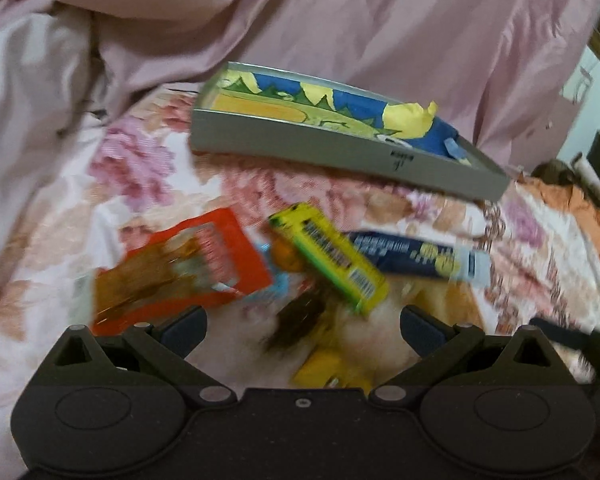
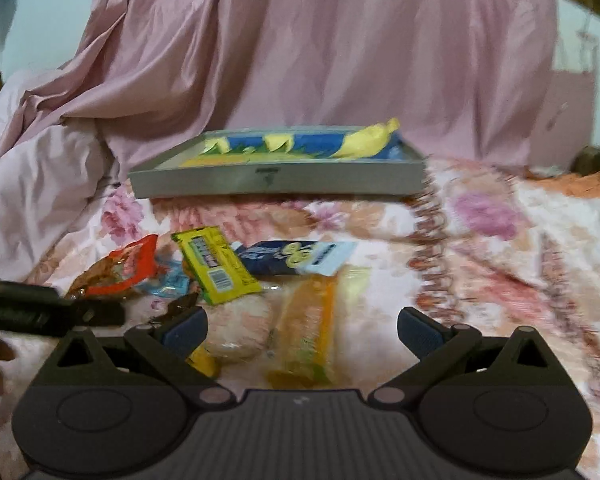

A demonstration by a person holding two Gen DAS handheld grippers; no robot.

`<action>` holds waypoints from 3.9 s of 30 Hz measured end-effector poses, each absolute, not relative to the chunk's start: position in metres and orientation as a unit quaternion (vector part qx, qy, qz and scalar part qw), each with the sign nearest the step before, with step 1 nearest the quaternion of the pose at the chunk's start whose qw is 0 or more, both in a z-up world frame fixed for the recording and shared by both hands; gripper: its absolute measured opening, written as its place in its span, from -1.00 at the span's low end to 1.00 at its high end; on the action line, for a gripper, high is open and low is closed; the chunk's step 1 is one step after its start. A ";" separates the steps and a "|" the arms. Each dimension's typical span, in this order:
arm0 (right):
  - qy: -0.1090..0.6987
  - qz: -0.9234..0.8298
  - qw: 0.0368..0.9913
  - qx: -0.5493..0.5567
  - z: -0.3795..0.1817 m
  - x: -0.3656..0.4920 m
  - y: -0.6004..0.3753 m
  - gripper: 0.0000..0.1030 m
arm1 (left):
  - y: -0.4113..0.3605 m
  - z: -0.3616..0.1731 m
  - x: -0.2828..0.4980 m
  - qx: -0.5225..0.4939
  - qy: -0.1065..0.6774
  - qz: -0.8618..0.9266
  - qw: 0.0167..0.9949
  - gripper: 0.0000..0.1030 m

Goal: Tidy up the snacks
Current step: 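Lower the left tool onto the yellow-green candy bar while the right tool approaches the bread cake, then close the left tool on the candy bar while the right tool grasps the bread cake, then carry both snacks over the grey tray and open both tools to drop them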

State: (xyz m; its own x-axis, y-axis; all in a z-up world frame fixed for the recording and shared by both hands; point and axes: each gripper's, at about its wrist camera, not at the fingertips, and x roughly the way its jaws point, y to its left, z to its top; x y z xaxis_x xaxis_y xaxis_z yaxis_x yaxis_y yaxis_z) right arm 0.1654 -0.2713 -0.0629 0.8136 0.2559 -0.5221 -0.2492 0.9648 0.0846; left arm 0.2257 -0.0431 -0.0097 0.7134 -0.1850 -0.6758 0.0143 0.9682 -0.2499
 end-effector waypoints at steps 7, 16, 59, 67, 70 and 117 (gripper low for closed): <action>0.287 0.142 0.947 0.028 -0.092 0.193 -0.273 1.00 | -0.062 -0.020 0.273 -0.137 0.384 -0.070 0.910 0.99; 0.300 0.122 0.944 0.056 -0.110 0.205 -0.288 1.00 | -0.070 -0.039 0.302 -0.161 0.402 -0.010 0.902 0.96; 0.274 0.116 0.955 -0.005 -0.126 0.211 -0.263 0.39 | -0.074 -0.063 0.315 -0.266 0.396 0.026 0.879 -0.58; 0.290 0.121 0.949 0.023 -0.125 0.214 -0.269 0.22 | -0.072 -0.055 0.298 -0.281 0.400 0.007 0.872 -0.69; 0.288 0.123 0.949 0.031 -0.122 0.214 -0.271 0.11 | -0.075 -0.049 0.288 -0.268 0.402 -0.008 0.876 -0.74; -0.038 0.101 0.988 0.109 -0.019 0.297 -0.301 0.01 | -0.082 0.051 0.383 -0.240 0.254 -0.051 0.936 -0.79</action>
